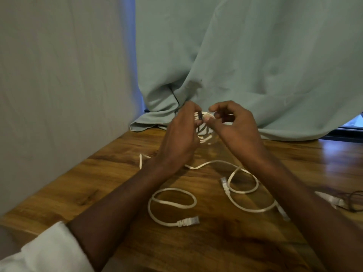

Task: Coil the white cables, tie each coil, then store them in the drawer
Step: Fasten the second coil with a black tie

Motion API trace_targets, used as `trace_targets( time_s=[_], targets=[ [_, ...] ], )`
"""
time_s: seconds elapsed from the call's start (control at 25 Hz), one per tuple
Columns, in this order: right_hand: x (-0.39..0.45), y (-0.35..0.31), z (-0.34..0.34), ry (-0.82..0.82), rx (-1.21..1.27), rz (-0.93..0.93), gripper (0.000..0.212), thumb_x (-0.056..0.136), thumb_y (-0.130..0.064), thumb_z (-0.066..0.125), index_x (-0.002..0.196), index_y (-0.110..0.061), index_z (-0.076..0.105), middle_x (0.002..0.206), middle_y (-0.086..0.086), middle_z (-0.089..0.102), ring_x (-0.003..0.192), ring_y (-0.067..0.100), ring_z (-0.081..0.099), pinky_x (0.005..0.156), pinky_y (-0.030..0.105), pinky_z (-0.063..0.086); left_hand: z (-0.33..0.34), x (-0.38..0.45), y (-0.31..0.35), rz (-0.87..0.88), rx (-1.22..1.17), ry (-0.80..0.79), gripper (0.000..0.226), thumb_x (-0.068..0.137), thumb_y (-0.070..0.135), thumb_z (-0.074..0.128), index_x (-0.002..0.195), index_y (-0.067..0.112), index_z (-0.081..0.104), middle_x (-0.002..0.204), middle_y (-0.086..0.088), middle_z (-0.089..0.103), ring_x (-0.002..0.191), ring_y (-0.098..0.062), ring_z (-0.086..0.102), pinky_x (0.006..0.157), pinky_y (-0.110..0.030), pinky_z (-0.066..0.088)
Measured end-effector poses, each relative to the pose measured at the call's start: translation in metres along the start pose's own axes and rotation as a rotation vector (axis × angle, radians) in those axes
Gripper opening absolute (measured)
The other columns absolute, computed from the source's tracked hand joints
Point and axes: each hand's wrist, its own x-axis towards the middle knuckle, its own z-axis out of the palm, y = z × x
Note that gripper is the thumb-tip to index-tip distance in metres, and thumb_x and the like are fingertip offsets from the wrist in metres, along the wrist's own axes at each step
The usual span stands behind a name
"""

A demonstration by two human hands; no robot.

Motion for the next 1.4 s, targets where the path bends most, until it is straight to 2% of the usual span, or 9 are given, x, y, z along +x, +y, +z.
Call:
trace_targets(
  time_s=[0.12, 0.28, 0.4, 0.52, 0.68, 0.92, 1.08, 1.24, 1.4],
  targets=[
    [-0.004, 0.003, 0.005, -0.042, -0.125, -0.157, 0.022, 0.087, -0.015, 0.080, 0.105, -0.024, 0.070, 0.105, -0.005, 0.069, 0.093, 0.008, 0.067, 0.080, 0.031, 0.059, 0.003, 0.004, -0.007, -0.073, 0.019, 0.032, 0.017, 0.093, 0.005, 0.069, 0.107, 0.013, 0.063, 0.107, 0.000, 0.061, 0.092, -0.012, 0.059, 0.076, -0.028, 0.050],
    [-0.002, 0.012, 0.002, -0.045, -0.198, -0.267, 0.024, 0.089, -0.009, 0.075, 0.102, -0.025, 0.064, 0.102, -0.006, 0.064, 0.090, 0.010, 0.065, 0.073, 0.041, 0.060, -0.004, 0.013, -0.005, -0.307, -0.237, -0.055, 0.018, 0.084, 0.006, 0.080, 0.100, 0.012, 0.074, 0.093, 0.001, 0.076, 0.089, -0.015, 0.073, 0.083, -0.038, 0.060],
    [-0.002, 0.016, 0.000, -0.089, -0.318, -0.404, 0.025, 0.091, -0.007, 0.071, 0.101, -0.027, 0.059, 0.101, -0.005, 0.059, 0.088, 0.012, 0.060, 0.069, 0.041, 0.057, -0.017, 0.019, -0.005, -0.560, -0.479, -0.180, 0.018, 0.085, 0.001, 0.079, 0.103, 0.004, 0.078, 0.089, -0.014, 0.079, 0.083, -0.027, 0.078, 0.083, -0.044, 0.064],
    [-0.001, 0.018, 0.000, -0.180, -0.453, -0.463, 0.022, 0.091, -0.007, 0.070, 0.105, -0.023, 0.065, 0.105, -0.002, 0.057, 0.085, 0.016, 0.058, 0.068, 0.034, 0.054, -0.024, 0.020, -0.003, -0.809, -0.657, -0.284, 0.020, 0.092, -0.003, 0.070, 0.111, 0.000, 0.077, 0.095, -0.019, 0.079, 0.083, -0.026, 0.078, 0.078, -0.039, 0.064],
    [-0.002, 0.017, -0.004, -0.269, -0.635, -0.508, 0.030, 0.089, -0.012, 0.077, 0.115, -0.024, 0.069, 0.121, 0.002, 0.058, 0.086, 0.018, 0.060, 0.062, 0.013, 0.033, -0.026, 0.022, -0.007, -0.973, -0.864, -0.369, 0.032, 0.094, -0.010, 0.056, 0.121, -0.002, 0.071, 0.107, -0.019, 0.075, 0.085, -0.025, 0.074, 0.072, -0.033, 0.064],
    [-0.006, 0.011, 0.001, -0.271, -0.739, -0.530, 0.039, 0.085, -0.005, 0.076, 0.116, -0.028, 0.069, 0.126, 0.003, 0.057, 0.083, 0.014, 0.053, 0.056, 0.019, 0.031, -0.028, 0.022, -0.013, -1.068, -0.960, -0.453, 0.035, 0.096, -0.009, 0.043, 0.120, 0.000, 0.068, 0.098, -0.014, 0.075, 0.081, -0.022, 0.074, 0.076, -0.035, 0.064],
    [-0.007, 0.010, -0.002, -0.264, -0.727, -0.554, 0.031, 0.086, -0.015, 0.081, 0.112, -0.030, 0.072, 0.125, 0.002, 0.060, 0.087, 0.019, 0.062, 0.061, 0.022, 0.036, -0.031, 0.021, -0.012, -1.112, -1.032, -0.497, 0.046, 0.079, -0.004, 0.054, 0.124, 0.000, 0.064, 0.100, -0.015, 0.071, 0.080, -0.022, 0.072, 0.085, -0.039, 0.060],
    [-0.009, 0.012, -0.004, -0.199, -0.631, -0.610, 0.023, 0.085, -0.015, 0.082, 0.104, -0.025, 0.077, 0.120, 0.003, 0.065, 0.092, 0.020, 0.062, 0.064, 0.026, 0.044, -0.030, 0.022, -0.013, -1.093, -1.075, -0.466, 0.068, 0.071, 0.002, 0.061, 0.139, -0.004, 0.058, 0.123, -0.023, 0.065, 0.110, -0.034, 0.066, 0.098, -0.044, 0.057],
    [-0.005, 0.019, -0.001, -0.214, -0.613, -0.643, 0.026, 0.083, -0.009, 0.081, 0.103, -0.025, 0.078, 0.120, 0.000, 0.067, 0.102, 0.022, 0.057, 0.073, 0.030, 0.037, -0.025, 0.021, -0.015, -1.105, -1.035, -0.460, 0.042, 0.086, -0.005, 0.051, 0.125, -0.002, 0.065, 0.116, -0.023, 0.068, 0.106, -0.033, 0.066, 0.100, -0.044, 0.053]
  ],
)
